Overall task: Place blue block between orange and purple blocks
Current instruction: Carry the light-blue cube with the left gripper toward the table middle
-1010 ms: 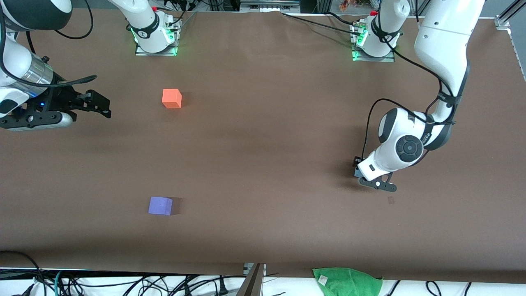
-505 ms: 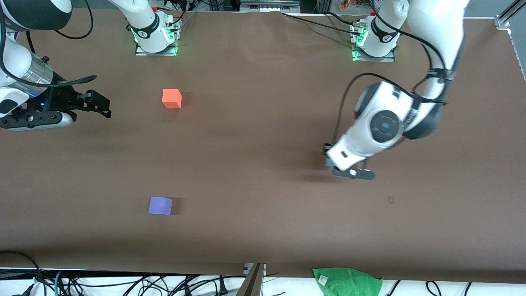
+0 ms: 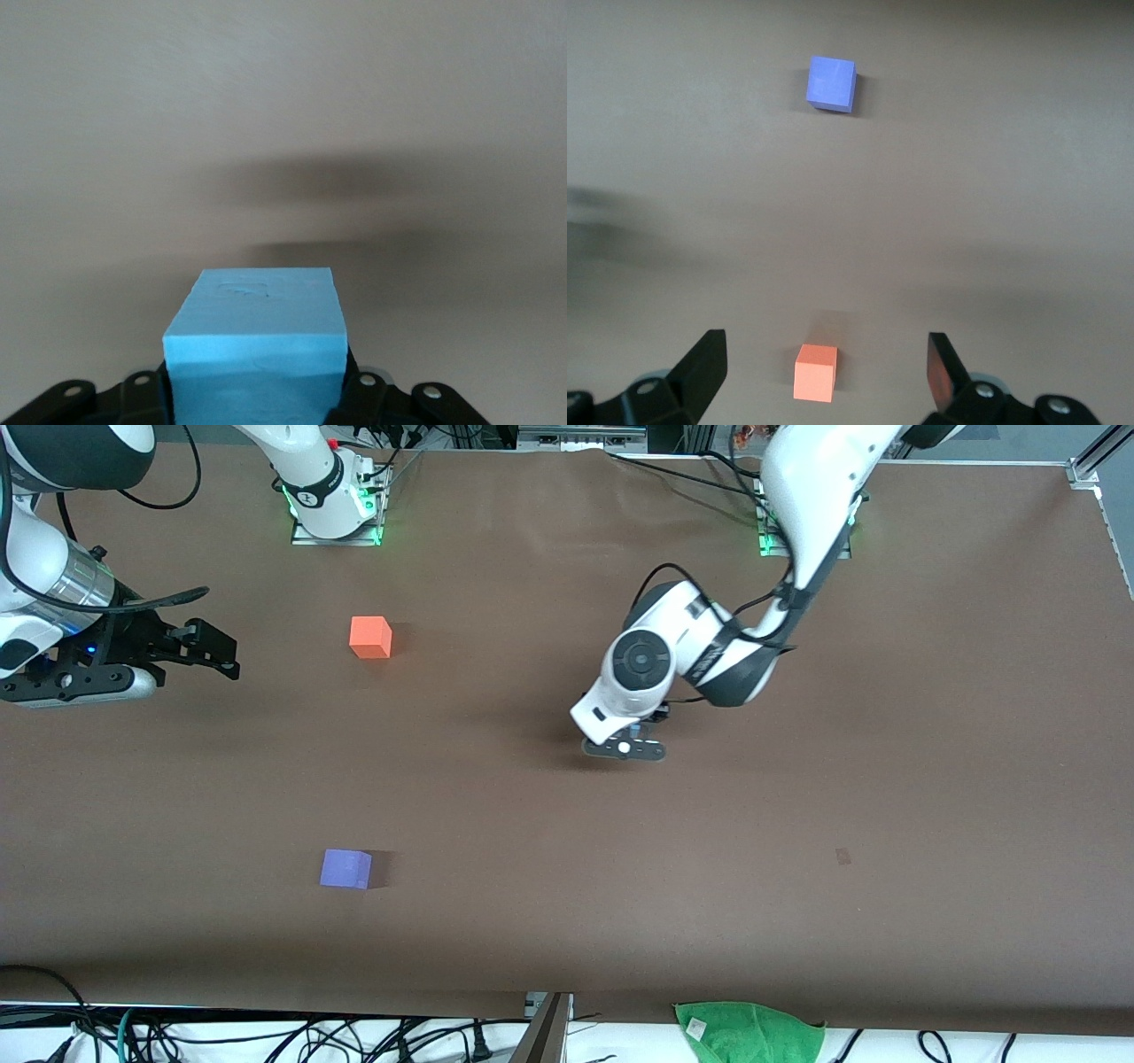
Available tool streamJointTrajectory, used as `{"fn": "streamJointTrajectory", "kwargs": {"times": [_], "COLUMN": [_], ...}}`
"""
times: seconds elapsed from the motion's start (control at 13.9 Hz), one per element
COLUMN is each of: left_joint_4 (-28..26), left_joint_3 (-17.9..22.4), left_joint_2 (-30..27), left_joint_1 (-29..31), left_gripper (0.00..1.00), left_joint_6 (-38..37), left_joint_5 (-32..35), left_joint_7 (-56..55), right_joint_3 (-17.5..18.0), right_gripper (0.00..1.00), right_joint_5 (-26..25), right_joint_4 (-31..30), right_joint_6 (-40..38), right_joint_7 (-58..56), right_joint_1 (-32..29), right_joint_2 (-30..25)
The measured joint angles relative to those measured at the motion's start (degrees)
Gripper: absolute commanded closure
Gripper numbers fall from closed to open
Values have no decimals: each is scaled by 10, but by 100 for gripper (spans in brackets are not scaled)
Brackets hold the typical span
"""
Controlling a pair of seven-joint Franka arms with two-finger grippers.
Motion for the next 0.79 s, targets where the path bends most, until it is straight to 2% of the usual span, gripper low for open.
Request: {"fn": "streamJointTrajectory", "kwargs": {"times": [0.14, 0.22, 0.29, 0.36, 0.65, 0.79], "left_joint_4": [3, 4, 6, 7, 18, 38], "left_joint_3": [0, 0, 0, 1, 4, 6], "left_joint_2": [26, 34, 38, 41, 39, 12], "left_joint_1": [-15, -23, -29, -33, -33, -29], "left_gripper": [73, 57, 18, 0, 0, 0], "left_joint_6": [41, 50, 53, 53, 46, -10], "left_joint_5": [0, 0, 0, 0, 1, 1], "left_joint_7": [-24, -33, -39, -43, -43, -43], "right_joint_3": [0, 0, 0, 0, -1, -2], "right_gripper": [0, 0, 0, 0, 0, 0], "right_joint_5": [0, 0, 0, 0, 0, 0], "right_joint_4": [0, 0, 0, 0, 0, 0], "right_joint_6": [0, 0, 0, 0, 2, 3], "right_joint_7": [0, 0, 0, 0, 0, 0], "right_joint_1": [0, 0, 0, 0, 0, 0], "right_joint_2": [0, 0, 0, 0, 0, 0]}}
